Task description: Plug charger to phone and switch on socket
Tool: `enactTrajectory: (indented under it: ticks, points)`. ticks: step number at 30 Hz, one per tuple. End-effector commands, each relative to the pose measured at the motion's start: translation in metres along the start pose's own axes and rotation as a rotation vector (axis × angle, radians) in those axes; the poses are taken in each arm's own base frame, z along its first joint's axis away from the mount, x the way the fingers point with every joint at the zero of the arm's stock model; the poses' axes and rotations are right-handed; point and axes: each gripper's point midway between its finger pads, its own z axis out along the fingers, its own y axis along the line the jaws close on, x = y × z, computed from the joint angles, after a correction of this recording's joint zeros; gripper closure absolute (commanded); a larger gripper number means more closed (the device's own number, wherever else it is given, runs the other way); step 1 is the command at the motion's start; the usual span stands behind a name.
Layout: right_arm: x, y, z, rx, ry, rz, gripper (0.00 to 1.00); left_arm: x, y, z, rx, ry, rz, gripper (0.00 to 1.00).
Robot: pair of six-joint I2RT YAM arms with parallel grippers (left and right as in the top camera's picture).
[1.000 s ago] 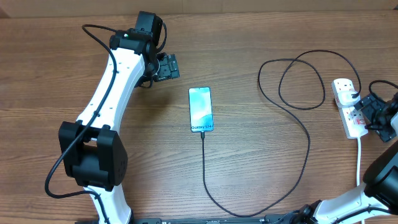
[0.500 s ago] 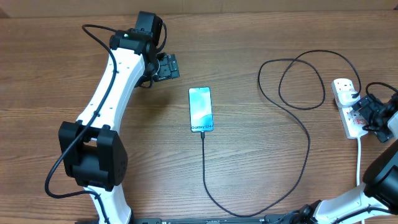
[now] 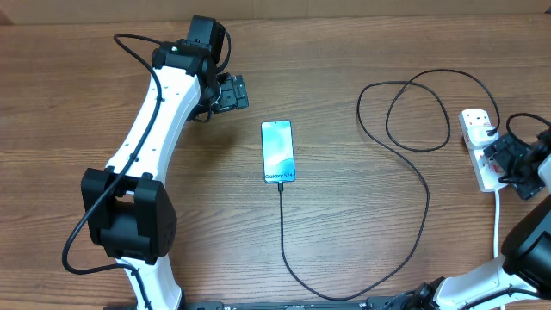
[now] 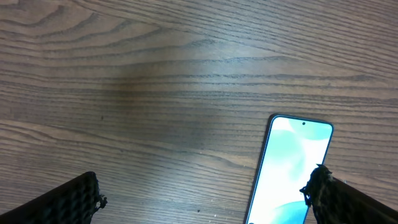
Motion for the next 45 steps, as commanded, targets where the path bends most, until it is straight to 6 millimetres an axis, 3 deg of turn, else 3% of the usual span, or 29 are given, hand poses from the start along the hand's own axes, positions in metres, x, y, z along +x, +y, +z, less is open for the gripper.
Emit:
enactTrajectory:
  ticks: [1,6,11,20,32,41,43,44,45]
  points:
    - [-0.011,0.006,-0.017,0.0,-0.02,-0.024,0.1,-0.003,0.0,-0.006,-0.003,-0.022,0.02,0.0]
    - [-0.019,0.011,-0.047,-0.011,-0.046,-0.026,0.11,-0.003,0.0,-0.006,-0.003,-0.022,0.02,0.0]
    - [-0.007,0.02,-0.064,-0.071,-0.012,-0.025,0.18,-0.003,0.0,-0.006,-0.004,-0.021,0.02,0.0]
    - [0.034,0.035,-0.065,-0.094,0.138,-0.062,0.27,-0.003,0.0,-0.006,-0.003,-0.022,0.02,0.0]
    - [0.086,0.081,-0.061,-0.099,0.235,-0.273,0.44,-0.003,0.0,-0.006,-0.004,-0.022,0.02,0.0]
    - [0.106,0.102,-0.062,-0.108,0.253,-0.363,0.46,-0.003,0.0,-0.006,-0.004,-0.022,0.02,0.0]
    - [0.108,0.105,-0.062,-0.11,0.254,-0.379,0.39,-0.003,0.0,-0.006,-0.003,-0.022,0.02,0.0]
    - [0.109,0.106,-0.062,-0.109,0.254,-0.384,0.28,-0.003,0.0,-0.006,-0.003,-0.022,0.02,0.0]
    - [0.109,0.107,-0.062,-0.109,0.253,-0.392,0.0,-0.003,0.0,-0.006,-0.003,-0.022,0.02,0.0]
